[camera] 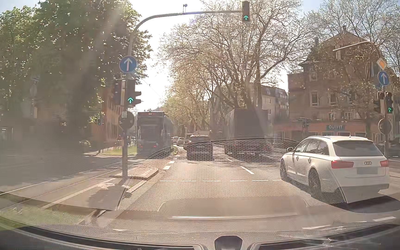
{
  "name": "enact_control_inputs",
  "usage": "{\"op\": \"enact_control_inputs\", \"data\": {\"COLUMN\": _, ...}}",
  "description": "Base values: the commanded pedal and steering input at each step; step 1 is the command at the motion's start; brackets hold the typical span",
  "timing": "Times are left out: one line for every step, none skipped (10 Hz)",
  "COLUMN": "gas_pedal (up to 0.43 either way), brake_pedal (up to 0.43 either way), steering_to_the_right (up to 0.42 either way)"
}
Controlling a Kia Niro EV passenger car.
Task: Follow the waypoints while adhering to traffic rules and regulations
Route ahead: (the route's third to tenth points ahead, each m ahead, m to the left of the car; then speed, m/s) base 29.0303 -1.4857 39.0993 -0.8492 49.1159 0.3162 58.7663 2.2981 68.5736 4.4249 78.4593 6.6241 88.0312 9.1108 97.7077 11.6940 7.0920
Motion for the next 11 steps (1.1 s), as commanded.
{"op": "enact_control_inputs", "data": {"gas_pedal": 0.059, "brake_pedal": 0.0, "steering_to_the_right": -0.006}}
{"op": "enact_control_inputs", "data": {"gas_pedal": 0.067, "brake_pedal": 0.0, "steering_to_the_right": -0.006}}
{"op": "enact_control_inputs", "data": {"gas_pedal": 0.067, "brake_pedal": 0.0, "steering_to_the_right": -0.006}}
{"op": "enact_control_inputs", "data": {"gas_pedal": 0.067, "brake_pedal": 0.0, "steering_to_the_right": -0.007}}
{"op": "enact_control_inputs", "data": {"gas_pedal": 0.067, "brake_pedal": 0.0, "steering_to_the_right": -0.008}}
{"op": "enact_control_inputs", "data": {"gas_pedal": 0.067, "brake_pedal": 0.0, "steering_to_the_right": -0.008}}
{"op": "enact_control_inputs", "data": {"gas_pedal": 0.079, "brake_pedal": 0.0, "steering_to_the_right": -0.009}}
{"op": "enact_control_inputs", "data": {"gas_pedal": 0.079, "brake_pedal": 0.0, "steering_to_the_right": -0.009}}
{"op": "enact_control_inputs", "data": {"gas_pedal": 0.079, "brake_pedal": 0.0, "steering_to_the_right": -0.009}}
{"op": "enact_control_inputs", "data": {"gas_pedal": 0.079, "brake_pedal": 0.0, "steering_to_the_right": -0.009}}
{"op": "enact_control_inputs", "data": {"gas_pedal": 0.079, "brake_pedal": 0.0, "steering_to_the_right": -0.009}}
